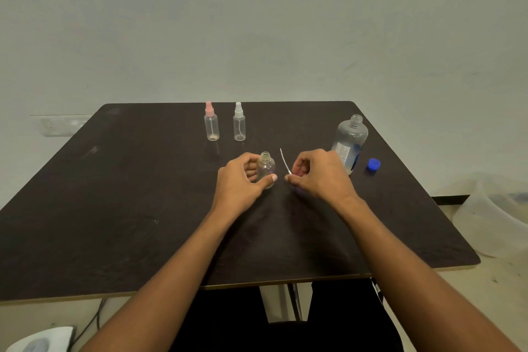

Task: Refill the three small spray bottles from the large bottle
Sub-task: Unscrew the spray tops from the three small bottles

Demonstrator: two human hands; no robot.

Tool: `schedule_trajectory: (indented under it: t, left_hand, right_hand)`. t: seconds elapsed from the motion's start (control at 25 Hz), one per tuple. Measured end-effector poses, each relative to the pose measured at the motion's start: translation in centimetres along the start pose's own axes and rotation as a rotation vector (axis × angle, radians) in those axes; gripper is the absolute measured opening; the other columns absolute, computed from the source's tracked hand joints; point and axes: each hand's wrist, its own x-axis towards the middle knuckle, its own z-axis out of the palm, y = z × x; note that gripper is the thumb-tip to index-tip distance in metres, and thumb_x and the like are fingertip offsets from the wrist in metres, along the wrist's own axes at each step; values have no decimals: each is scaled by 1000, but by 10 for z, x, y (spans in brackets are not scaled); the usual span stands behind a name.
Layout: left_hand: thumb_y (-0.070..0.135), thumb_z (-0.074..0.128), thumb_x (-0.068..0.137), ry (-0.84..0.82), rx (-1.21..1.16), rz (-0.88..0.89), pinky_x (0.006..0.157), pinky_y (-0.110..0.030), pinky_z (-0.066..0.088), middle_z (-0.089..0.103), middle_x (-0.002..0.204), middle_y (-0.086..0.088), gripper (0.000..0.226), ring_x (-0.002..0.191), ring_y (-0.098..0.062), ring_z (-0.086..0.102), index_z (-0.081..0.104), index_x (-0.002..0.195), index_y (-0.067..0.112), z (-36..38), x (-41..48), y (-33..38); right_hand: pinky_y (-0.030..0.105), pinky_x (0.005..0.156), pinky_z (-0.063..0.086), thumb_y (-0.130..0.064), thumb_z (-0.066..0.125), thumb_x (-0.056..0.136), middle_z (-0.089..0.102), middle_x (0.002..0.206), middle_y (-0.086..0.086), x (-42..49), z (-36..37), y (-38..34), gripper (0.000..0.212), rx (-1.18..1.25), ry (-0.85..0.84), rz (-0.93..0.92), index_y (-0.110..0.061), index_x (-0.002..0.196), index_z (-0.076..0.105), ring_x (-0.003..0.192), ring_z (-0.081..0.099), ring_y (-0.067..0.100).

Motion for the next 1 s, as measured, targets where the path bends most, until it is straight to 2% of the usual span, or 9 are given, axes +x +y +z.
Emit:
schedule_trajectory:
  t: [0.16,0.36,0.56,0.8,0.92,1.0]
  left_hand:
    - [27,97,75,-15,28,-28,82,-10,58,78,96,15,43,88,11,73,72,110,29,7,2,-5]
    - [26,97,75,-17,39,-31,84,-12,59,78,97,14,43,90,9,74,73,110,27,11,4,-6]
    - [22,96,76,-20,45,-35,85,-9,56,78,101,12,46,93,7,72,74,117,20,12,5,-4]
    - [22,95,77,-26,66,-34,86,-6,54,74,99,17,48,97,9,70,73,119,22,13,4,-2]
    - [24,96,76,-24,92,-25,92,-8,54,71,104,20,56,97,14,66,70,127,23,12,3,-2]
    - [25,96,76,-15,94,-26,91,-5,52,72,109,18,62,98,15,64,68,131,21,12,3,-3]
  right_hand:
    - [27,76,62,-35,86,84,69,53,-17,-2,11,0,22,10,-35,24,-25,74,68,60,67,-8]
    - [29,79,62,-36,86,85,71,55,-12,-3,17,-2,21,17,-55,47,-26,76,70,65,69,-1]
    - [23,73,60,-35,86,85,69,53,-13,-4,20,-3,23,14,-44,66,-28,72,69,59,66,-6]
    - [33,82,63,-37,83,88,72,58,-10,-4,21,-4,19,15,-47,85,-27,76,72,71,69,2]
    - [35,83,63,-37,82,88,72,57,-9,-5,21,-4,19,19,-44,83,-25,76,73,74,70,4]
    - [36,83,63,-37,82,88,72,58,-9,-5,20,-4,19,24,-44,86,-25,77,73,74,70,4]
